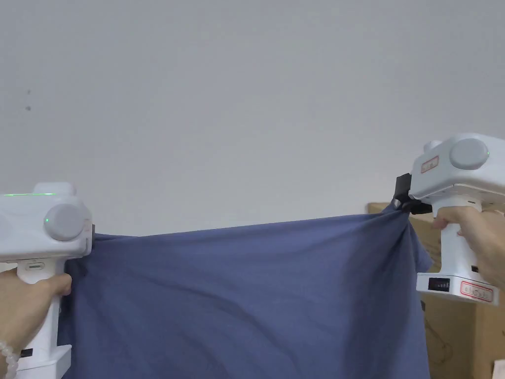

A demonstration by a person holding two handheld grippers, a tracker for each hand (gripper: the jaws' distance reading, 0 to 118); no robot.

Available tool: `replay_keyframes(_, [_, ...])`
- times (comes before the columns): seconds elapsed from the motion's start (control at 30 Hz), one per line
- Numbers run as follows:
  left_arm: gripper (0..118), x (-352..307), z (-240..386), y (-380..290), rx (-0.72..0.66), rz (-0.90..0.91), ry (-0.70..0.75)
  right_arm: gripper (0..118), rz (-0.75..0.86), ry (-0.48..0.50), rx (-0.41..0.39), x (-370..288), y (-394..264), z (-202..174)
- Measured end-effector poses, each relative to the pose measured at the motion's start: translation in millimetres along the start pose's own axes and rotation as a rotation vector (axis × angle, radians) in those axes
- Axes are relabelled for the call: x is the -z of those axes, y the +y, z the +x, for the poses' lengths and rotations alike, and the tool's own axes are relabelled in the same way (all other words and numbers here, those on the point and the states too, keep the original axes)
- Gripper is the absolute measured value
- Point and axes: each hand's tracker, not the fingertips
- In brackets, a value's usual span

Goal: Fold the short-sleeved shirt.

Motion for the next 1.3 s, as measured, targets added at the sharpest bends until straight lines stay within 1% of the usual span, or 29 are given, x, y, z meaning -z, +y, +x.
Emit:
replay_keyframes(0.1, [3,29.4,4.5,30.5,-0.032,0.030,0.015,4,0.026,0.021,0.027,26.1,23.2,-13.0])
replay_keyframes(0.2, [3,52.2,7.1,56.6,-0.040,0.051,0.023,4,0.038,0.018,0.020,48.0,43.5,-24.6])
replay_keyframes(0.27, [3,65.7,6.9,71.8,-0.049,0.062,0.024,4,0.050,0.034,0.045,57.8,54.3,-28.1])
replay_keyframes(0.33, [3,74.5,5.1,87.3,-0.057,0.058,0.024,4,0.056,0.041,0.042,64.0,63.5,-33.4])
replay_keyframes(0.4, [3,81.7,3.4,98.4,-0.066,0.065,0.021,4,0.065,0.016,0.000,68.6,71.2,-40.9])
replay_keyframes(0.47, [3,86.1,2.7,108.0,-0.077,0.078,0.027,4,0.076,0.033,0.015,69.6,74.9,-44.1])
replay_keyframes(0.53, [3,89.3,3.7,108.6,-0.080,0.109,0.044,4,0.091,0.052,0.027,70.5,73.5,-46.5])
replay_keyframes(0.6, [3,94.8,6.1,103.7,-0.023,0.115,0.076,4,0.076,0.050,-0.005,74.7,66.5,-48.4])
replay_keyframes(0.67, [3,104.1,7.3,88.6,0.002,0.100,0.079,4,0.046,0.033,-0.040,85.3,53.2,-47.8])
replay_keyframes(0.7, [3,109.6,7.2,80.9,-0.009,0.094,0.078,4,0.036,0.032,-0.038,92.7,45.5,-45.4])
replay_keyframes(0.8, [3,138.8,11.0,38.1,-0.027,0.023,0.084,4,-0.040,0.024,-0.016,121.7,11.2,-35.3])
replay_keyframes(0.87, [3,167.8,21.0,-0.5,0.032,-0.056,0.126,4,-0.102,-0.001,-0.038,151.5,-25.5,-27.6])
replay_keyframes(0.97, [3,212.2,38.7,-76.2,0.113,-0.166,0.156,4,-0.228,-0.049,-0.069,203.6,-88.7,-13.9])
replay_keyframes(1.03, [3,239.9,49.8,-129.5,0.157,-0.260,0.148,4,-0.323,-0.074,-0.056,237.1,-135.6,0.2])
replay_keyframes(1.13, [3,271.6,56.7,-210.7,0.125,-0.392,0.136,4,-0.458,-0.119,-0.058,276.0,-211.5,22.2])
replay_keyframes(1.2, [3,284.0,60.6,-261.0,0.143,-0.494,0.124,4,-0.550,-0.141,-0.081,292.5,-257.5,35.3])
replay_keyframes(1.23, [3,288.9,62.2,-289.6,0.178,-0.548,0.135,4,-0.596,-0.140,-0.072,295.3,-284.4,43.2])
replay_keyframes(1.3, [3,288.9,62.7,-325.6,0.224,-0.599,0.129,4,-0.642,-0.161,-0.062,298.6,-316.8,55.3])
